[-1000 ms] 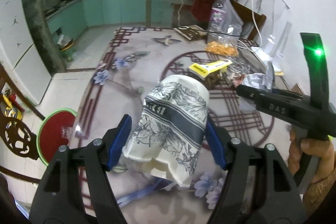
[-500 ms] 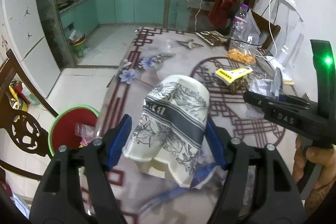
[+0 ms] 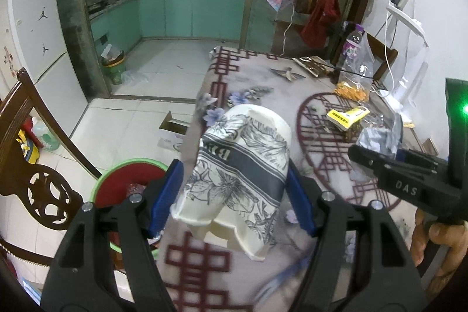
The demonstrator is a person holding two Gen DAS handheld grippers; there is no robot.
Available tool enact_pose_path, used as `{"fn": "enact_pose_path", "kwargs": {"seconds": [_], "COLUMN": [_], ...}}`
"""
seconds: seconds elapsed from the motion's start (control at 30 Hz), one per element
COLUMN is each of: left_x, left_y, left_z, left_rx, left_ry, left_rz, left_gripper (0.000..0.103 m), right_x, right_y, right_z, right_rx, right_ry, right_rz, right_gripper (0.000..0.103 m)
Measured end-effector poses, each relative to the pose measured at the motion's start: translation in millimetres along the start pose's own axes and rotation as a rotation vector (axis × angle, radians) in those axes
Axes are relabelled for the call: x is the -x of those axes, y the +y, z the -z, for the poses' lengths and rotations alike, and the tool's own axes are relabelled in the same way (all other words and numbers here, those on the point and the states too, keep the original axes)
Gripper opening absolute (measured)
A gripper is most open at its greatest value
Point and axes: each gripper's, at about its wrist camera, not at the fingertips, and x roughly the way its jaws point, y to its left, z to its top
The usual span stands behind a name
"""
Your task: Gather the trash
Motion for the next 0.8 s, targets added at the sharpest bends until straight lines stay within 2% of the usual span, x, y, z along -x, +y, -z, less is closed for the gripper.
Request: {"fn": "enact_pose_path", "kwargs": {"seconds": [0.33,0.8], "left_x": [-3,-6], "left_y": [47,110], "left_z": [-1,7], "left_rx": [0.024,0.087], "left_ry": [0.012,0.034], "left_rz": [0.009,-0.036], "left_gripper": [0.066,0.066], "right_x": [-10,-35], "right_y": [54,115], "right_z": [1,-4], "right_rx": [0.030,0.097], "right_ry": [0.016,0.047], "right_rz": [0.001,-0.031], "right_gripper": [0.047,0.047]}}
